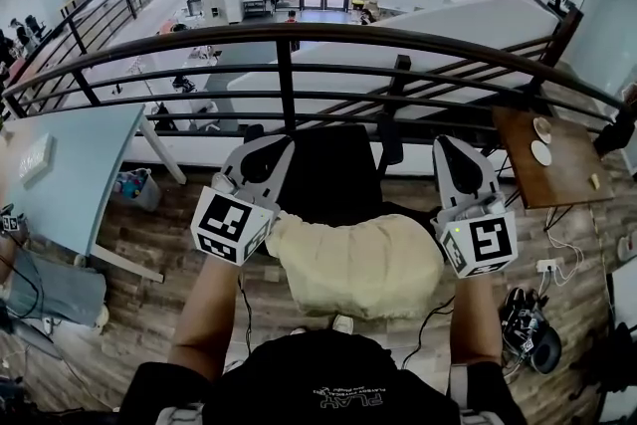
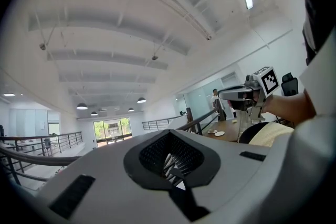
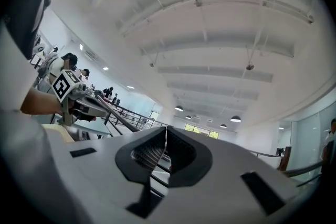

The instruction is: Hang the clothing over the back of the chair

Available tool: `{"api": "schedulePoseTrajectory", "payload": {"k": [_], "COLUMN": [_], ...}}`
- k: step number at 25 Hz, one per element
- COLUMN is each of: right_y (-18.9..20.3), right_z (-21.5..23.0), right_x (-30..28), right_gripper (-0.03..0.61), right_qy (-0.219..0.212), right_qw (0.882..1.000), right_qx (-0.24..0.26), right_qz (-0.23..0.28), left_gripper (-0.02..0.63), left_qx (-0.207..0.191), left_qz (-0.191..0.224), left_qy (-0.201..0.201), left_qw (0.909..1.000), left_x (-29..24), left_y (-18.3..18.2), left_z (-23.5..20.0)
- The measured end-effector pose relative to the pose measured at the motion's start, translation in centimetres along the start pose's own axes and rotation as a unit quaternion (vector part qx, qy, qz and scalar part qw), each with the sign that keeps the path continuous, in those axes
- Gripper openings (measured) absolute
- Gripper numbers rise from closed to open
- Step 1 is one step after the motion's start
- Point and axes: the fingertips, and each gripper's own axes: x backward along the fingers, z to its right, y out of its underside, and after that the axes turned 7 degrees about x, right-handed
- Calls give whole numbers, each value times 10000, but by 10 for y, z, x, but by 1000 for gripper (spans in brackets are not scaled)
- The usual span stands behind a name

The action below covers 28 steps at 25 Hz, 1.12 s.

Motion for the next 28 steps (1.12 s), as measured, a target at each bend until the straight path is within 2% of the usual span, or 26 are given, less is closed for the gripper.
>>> {"api": "schedulePoseTrajectory", "payload": {"k": [5,12,17,22,28], "right_y": [-1,-4,-6,1,2], "right_z": [-5,-9,-14,-13,-14], "right_x": [4,8,6,7,4], "right_gripper": [19,19,18,18,18], "right_qy": [16,23,56,62,-30], "right_qw": [9998,9999,9989,9991,9983], "right_qx": [169,145,468,392,540], "right_qz": [-64,-67,-72,-175,-196], "left_gripper": [12,12,12,12,12], "left_qx": [-30,-4,7,-31,-26], "left_qz": [80,159,165,164,141], "left_qy": [7,41,38,11,7], "left_qw": [10000,9999,9999,9999,9999], "left_x": [4,6,6,6,5], "left_y": [-1,-3,-1,-3,-1], "left_z": [3,8,6,6,6]}}
